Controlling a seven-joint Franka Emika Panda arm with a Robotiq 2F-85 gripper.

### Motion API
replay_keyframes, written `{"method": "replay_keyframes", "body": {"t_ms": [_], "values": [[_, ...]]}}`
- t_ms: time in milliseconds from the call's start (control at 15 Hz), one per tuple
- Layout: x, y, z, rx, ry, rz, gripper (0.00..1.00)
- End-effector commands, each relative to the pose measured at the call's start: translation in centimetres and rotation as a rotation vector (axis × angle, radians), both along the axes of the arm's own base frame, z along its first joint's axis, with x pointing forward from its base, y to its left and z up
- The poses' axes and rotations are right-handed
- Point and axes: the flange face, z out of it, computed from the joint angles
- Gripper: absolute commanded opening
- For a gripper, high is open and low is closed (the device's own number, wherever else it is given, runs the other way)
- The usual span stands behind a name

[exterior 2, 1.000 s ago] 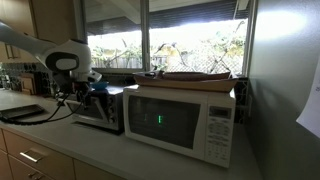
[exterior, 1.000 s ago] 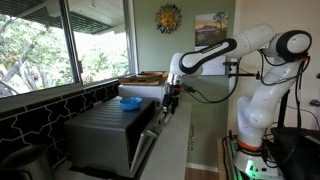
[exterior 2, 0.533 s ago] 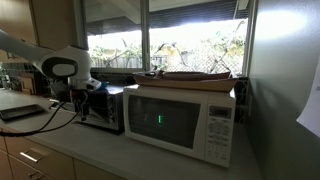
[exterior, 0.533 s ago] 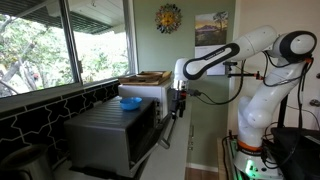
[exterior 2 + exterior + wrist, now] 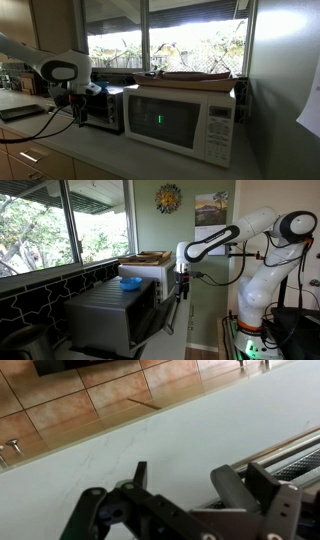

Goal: Open the microwave door, put the blue bowl in the microwave and then close the microwave door

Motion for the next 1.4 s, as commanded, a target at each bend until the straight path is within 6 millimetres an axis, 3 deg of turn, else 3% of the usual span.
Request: {"method": "replay_keyframes", "body": {"t_ms": [0, 1000, 1333], "values": [[-0.9, -1.0, -0.7, -0.020, 0.043, -0.001, 1.00], [-1.1, -2.1, -1.5, -0.073, 0.121, 0.016, 1.00], [-1.5, -3.6, -0.8, -0.065, 0.162, 0.025, 1.00]]}}
